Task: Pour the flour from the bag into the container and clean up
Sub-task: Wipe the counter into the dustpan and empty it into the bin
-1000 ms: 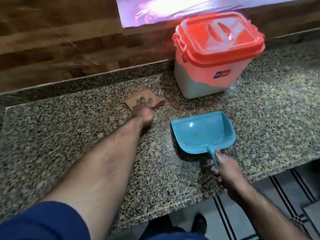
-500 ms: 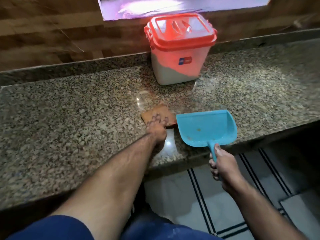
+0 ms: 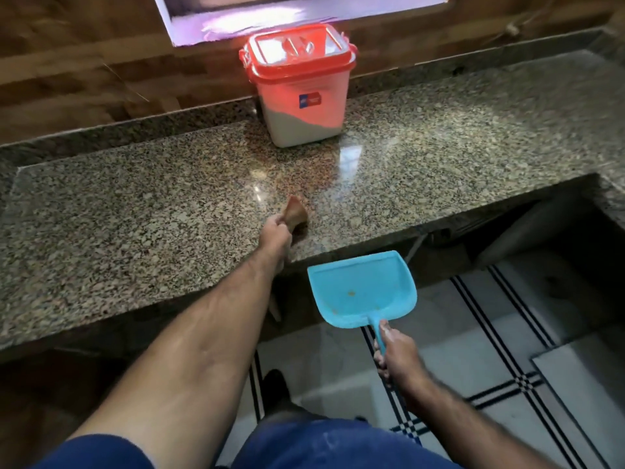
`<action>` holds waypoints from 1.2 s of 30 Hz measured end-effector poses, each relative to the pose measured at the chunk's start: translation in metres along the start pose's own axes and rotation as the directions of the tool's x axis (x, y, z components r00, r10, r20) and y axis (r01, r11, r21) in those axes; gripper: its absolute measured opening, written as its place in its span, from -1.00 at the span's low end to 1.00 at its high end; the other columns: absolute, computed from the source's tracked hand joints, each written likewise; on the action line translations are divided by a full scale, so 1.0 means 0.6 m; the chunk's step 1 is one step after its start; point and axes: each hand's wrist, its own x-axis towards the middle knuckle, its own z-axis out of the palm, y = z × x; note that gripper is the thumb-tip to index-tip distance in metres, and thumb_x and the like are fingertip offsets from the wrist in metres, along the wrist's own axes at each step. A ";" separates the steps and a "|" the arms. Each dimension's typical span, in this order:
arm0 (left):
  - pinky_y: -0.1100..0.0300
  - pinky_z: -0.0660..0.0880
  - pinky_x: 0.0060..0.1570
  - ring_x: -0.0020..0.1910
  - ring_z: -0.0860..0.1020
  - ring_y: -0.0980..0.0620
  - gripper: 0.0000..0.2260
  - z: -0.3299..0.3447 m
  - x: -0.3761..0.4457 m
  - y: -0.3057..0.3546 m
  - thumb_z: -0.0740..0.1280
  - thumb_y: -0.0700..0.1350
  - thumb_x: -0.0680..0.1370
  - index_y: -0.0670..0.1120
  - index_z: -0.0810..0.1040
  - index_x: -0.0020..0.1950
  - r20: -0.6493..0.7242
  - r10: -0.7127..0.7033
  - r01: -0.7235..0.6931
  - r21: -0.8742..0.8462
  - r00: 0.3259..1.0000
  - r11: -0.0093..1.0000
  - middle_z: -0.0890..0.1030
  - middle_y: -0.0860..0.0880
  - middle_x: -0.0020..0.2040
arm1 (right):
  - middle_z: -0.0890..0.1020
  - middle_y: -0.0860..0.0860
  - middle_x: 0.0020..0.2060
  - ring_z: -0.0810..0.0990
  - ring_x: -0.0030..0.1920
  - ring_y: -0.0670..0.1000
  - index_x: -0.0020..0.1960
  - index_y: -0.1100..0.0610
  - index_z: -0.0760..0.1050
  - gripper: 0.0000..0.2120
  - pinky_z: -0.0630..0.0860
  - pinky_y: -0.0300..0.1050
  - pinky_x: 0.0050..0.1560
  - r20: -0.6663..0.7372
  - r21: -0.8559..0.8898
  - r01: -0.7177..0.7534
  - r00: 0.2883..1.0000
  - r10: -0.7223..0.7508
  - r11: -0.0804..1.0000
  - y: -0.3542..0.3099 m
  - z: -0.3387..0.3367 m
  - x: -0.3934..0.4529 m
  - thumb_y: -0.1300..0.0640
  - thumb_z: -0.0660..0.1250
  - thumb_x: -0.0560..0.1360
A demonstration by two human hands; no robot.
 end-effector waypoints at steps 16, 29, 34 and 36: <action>-0.06 0.68 0.04 0.05 0.64 -0.12 -0.64 -0.251 0.006 -0.035 0.19 -0.20 0.62 0.05 0.61 0.34 -0.484 0.367 0.087 0.689 0.794 0.719 0.67 -0.08 0.17 | 0.43 0.01 -0.49 0.26 -0.56 -0.02 -0.12 0.13 0.47 -0.53 0.16 -0.22 -0.44 0.137 -0.048 -0.009 0.991 0.015 0.999 0.009 0.072 0.048 -0.23 0.17 0.72; 0.12 0.61 -0.21 -0.03 0.70 -0.07 -0.85 0.025 0.025 -0.005 0.37 -0.24 0.65 -0.04 0.70 0.10 0.416 0.079 -0.305 0.511 0.906 0.804 0.72 0.04 0.03 | 0.44 0.01 -0.47 0.26 -0.56 -0.04 -0.12 0.11 0.49 -0.54 0.17 -0.24 -0.47 0.063 -0.071 -0.058 0.996 0.062 0.996 0.004 0.092 0.063 -0.24 0.18 0.71; -0.11 0.73 -0.24 -0.13 0.72 -0.14 -0.84 -0.018 0.024 0.055 0.21 -0.11 0.75 -0.02 0.58 0.10 0.191 0.361 -0.408 0.459 0.913 0.789 0.67 -0.04 -0.02 | 0.42 0.01 -0.45 0.24 -0.55 -0.03 -0.10 0.12 0.47 -0.53 0.15 -0.23 -0.48 0.052 -0.067 -0.073 0.996 0.077 0.995 0.001 0.089 0.066 -0.26 0.17 0.71; -0.05 0.66 -0.41 -0.26 0.66 -0.05 -0.79 -0.035 0.037 0.045 0.15 -0.04 0.78 0.03 0.58 0.11 0.123 0.565 -0.506 0.623 0.816 0.596 0.64 -0.01 -0.08 | 0.42 0.02 -0.45 0.25 -0.54 -0.02 -0.09 0.12 0.47 -0.53 0.15 -0.23 -0.48 0.055 -0.065 -0.074 0.995 0.077 0.995 0.001 0.094 0.066 -0.26 0.17 0.71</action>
